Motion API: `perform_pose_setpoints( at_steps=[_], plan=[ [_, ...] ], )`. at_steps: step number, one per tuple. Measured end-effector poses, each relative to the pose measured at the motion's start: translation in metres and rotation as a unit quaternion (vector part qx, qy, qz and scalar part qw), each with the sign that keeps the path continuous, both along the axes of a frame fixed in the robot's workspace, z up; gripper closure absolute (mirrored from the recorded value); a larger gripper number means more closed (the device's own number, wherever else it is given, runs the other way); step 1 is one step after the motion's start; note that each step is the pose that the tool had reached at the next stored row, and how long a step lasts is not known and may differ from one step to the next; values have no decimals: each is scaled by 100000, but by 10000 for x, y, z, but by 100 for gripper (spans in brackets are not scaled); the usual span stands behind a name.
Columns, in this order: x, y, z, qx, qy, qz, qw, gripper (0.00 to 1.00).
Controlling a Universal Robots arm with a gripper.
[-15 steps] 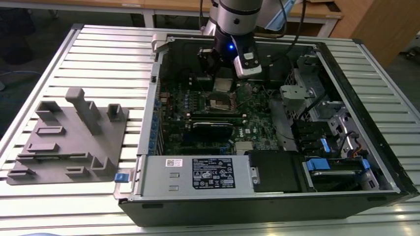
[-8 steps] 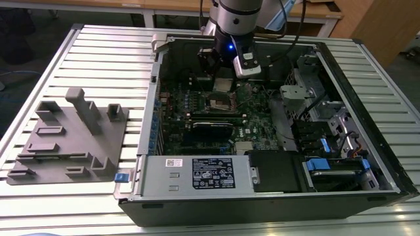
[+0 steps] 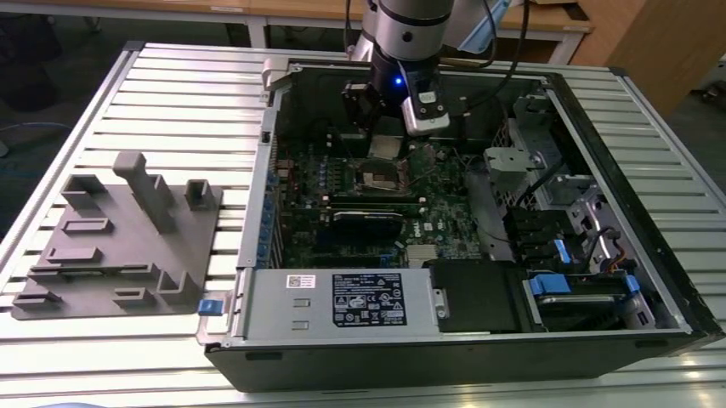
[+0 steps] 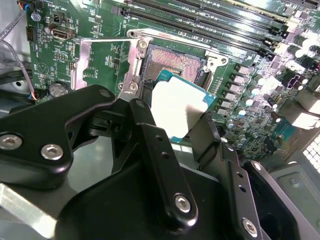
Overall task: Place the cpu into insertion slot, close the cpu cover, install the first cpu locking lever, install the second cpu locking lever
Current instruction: 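Place the cpu into insertion slot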
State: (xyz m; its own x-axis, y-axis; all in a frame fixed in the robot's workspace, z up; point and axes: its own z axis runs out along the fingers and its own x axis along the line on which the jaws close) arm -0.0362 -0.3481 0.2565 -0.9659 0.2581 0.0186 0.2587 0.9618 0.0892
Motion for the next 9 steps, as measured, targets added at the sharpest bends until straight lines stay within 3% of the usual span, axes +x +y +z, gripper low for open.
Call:
perform_pose_setpoints(
  at_steps=[9],
  plan=[
    [0, 0, 0, 0, 0, -25, 100000, 46]
  ],
)
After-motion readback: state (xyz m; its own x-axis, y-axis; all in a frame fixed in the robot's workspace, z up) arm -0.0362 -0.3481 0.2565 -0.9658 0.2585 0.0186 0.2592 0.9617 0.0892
